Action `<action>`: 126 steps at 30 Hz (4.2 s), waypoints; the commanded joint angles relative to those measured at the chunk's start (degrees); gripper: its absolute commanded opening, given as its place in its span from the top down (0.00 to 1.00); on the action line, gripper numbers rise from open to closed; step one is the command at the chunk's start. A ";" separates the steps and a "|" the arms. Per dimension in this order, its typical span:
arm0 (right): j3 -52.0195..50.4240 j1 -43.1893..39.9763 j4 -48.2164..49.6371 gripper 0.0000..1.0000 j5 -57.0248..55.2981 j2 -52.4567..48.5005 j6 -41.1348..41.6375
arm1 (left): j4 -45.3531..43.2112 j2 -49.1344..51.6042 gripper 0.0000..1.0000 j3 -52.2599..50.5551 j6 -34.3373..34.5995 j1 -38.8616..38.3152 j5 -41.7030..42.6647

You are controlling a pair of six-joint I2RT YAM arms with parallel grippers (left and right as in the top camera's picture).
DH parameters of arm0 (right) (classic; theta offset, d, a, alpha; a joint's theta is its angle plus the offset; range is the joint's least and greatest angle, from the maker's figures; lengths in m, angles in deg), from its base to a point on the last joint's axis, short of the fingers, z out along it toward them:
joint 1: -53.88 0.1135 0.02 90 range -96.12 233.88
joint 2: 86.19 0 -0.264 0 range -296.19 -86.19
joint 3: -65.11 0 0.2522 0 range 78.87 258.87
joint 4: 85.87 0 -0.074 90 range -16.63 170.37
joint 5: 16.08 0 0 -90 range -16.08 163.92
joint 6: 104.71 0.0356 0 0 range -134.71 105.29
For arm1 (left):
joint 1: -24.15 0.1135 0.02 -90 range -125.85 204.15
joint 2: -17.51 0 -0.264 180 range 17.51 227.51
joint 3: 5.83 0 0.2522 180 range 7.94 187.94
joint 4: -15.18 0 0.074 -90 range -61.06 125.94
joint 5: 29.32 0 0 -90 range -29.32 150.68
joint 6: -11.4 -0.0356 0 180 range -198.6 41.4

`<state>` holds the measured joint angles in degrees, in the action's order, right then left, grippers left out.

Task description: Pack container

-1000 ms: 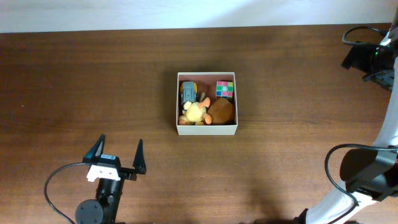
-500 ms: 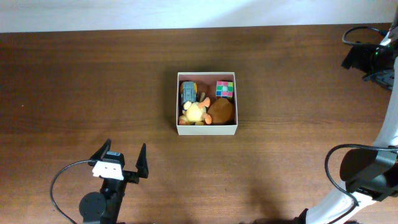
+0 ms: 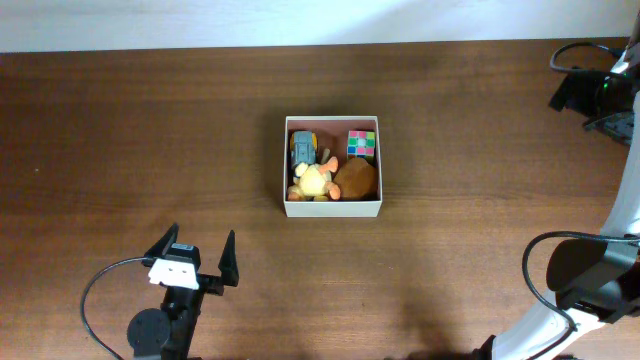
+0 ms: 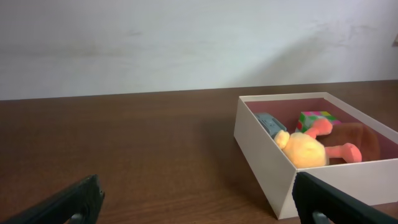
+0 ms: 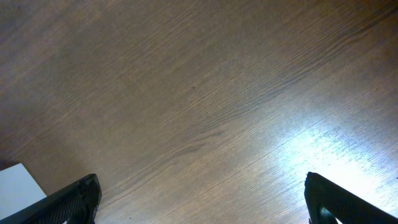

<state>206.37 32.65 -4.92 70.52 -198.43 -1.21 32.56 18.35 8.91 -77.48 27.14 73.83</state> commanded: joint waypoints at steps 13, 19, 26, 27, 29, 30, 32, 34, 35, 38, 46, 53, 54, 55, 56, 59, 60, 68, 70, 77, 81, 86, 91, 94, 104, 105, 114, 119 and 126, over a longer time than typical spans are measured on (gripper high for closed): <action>0.07 -0.07 0.04 0.01 -0.07 -0.13 0.52 | -0.11 -0.55 0.01 -0.46 -0.70 0.17 0.59; 0.07 3.30 0.04 0.01 -0.09 0.52 0.52 | -0.11 -0.55 0.01 -0.46 -0.70 0.17 0.59; 0.07 16.57 0.04 0.01 -0.07 7.48 0.52 | -0.11 -0.55 0.01 -0.46 -0.70 0.17 0.59; 0.07 18.91 0.00 0.01 -0.33 8.57 0.33 | -0.11 -0.55 0.01 -0.46 -0.70 0.17 0.59; 0.07 23.39 -0.44 0.01 -3.45 10.73 -2.67 | -0.11 -0.55 0.01 -0.46 -0.70 0.17 0.59; 0.07 25.35 -0.83 0.01 -4.26 11.78 -3.65 | -0.11 -0.55 0.01 -0.46 -0.70 0.17 0.59; 0.02 29.22 -1.33 0.01 -4.42 14.12 -3.82 | -0.11 -0.55 0.01 -0.46 -0.68 0.17 0.59; -0.35 32.87 -1.33 0.01 -4.44 16.79 -3.89 | -0.11 -0.55 0.01 -0.46 -0.70 0.17 0.59; -0.79 34.53 -1.05 0.01 -4.42 18.45 -3.82 | -0.11 -0.55 0.01 -0.46 -0.70 0.17 0.59; -4.35 38.10 2.86 0.01 -4.17 24.61 -3.80 | -0.11 -0.55 0.01 -0.46 -0.70 0.17 0.59; -41.11 34.10 34.84 0.01 -2.64 51.71 -4.26 | -0.11 -0.55 0.01 -0.46 -0.70 0.17 0.59; -75.84 25.42 63.41 0.01 6.49 71.95 -4.70 | -0.11 -0.55 0.01 -0.46 -0.70 0.17 0.59; -79.91 25.03 67.25 0.01 7.10 74.14 -5.51 | -0.11 -0.55 0.01 -0.46 -0.70 0.17 0.59; -84.04 24.94 71.47 0.01 7.85 76.37 -6.80 | -0.11 -0.55 0.01 -0.46 -0.70 0.17 0.59; -88.02 24.98 75.52 0.01 8.00 78.49 -7.72 | -0.11 -0.55 0.01 -0.46 -0.70 0.17 0.59; -100.45 25.00 89.39 0.01 8.13 84.74 -7.69 | -0.11 -0.55 0.01 -0.46 -0.70 0.17 0.59; -105.50 25.00 94.90 0.01 8.81 87.17 -7.69 | -0.11 -0.55 0.01 -0.46 -0.70 0.17 0.59; -119.86 25.00 103.97 0.01 9.25 99.71 -7.48 | -0.11 -0.55 0.01 -0.46 -0.70 0.17 0.59; -120.96 25.00 103.95 0.01 9.22 102.44 -7.48 | -0.11 -0.55 0.01 -0.46 -0.70 0.17 0.59; -125.35 25.00 103.78 0.01 9.22 109.66 -7.50 | -0.11 -0.55 0.01 -0.46 -0.70 0.17 0.59; -127.19 25.00 100.45 0.01 8.98 112.08 -7.52 | -0.11 -0.55 0.01 -0.46 -0.70 0.17 0.59; -127.19 24.96 94.03 0.01 7.98 112.06 -7.52 | -0.11 -0.55 0.01 -0.46 -0.70 0.17 0.59; -127.19 24.96 88.26 0.01 6.97 112.06 -7.54 | -0.11 -0.55 0.01 -0.46 -0.70 0.17 0.59; -127.19 24.96 84.15 0.01 7.04 112.06 -7.52 | -0.11 -0.55 0.01 -0.46 -0.70 0.17 0.59; -127.19 24.96 80.94 0.01 5.99 112.06 -7.74 | -0.11 -0.55 0.01 -0.46 -0.68 0.17 0.59; -127.19 24.96 80.94 0.01 5.97 112.06 -7.74 | -0.11 -0.55 0.01 -0.46 -0.70 0.17 0.59; -127.19 24.96 80.98 0.01 5.97 111.93 -7.69 | -0.11 -0.55 0.01 -0.46 -0.70 0.17 0.59; -127.19 24.96 80.98 0.01 5.97 111.93 -7.69 | -0.11 -0.55 0.01 -0.46 -0.68 0.17 0.59; -127.19 24.96 80.98 0.01 5.97 111.93 -7.69 | -0.11 -0.55 0.01 -0.46 -0.70 0.17 0.59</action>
<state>79.45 58.03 76.49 77.43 -87.03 -8.73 32.56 18.31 8.91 -77.48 27.14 73.83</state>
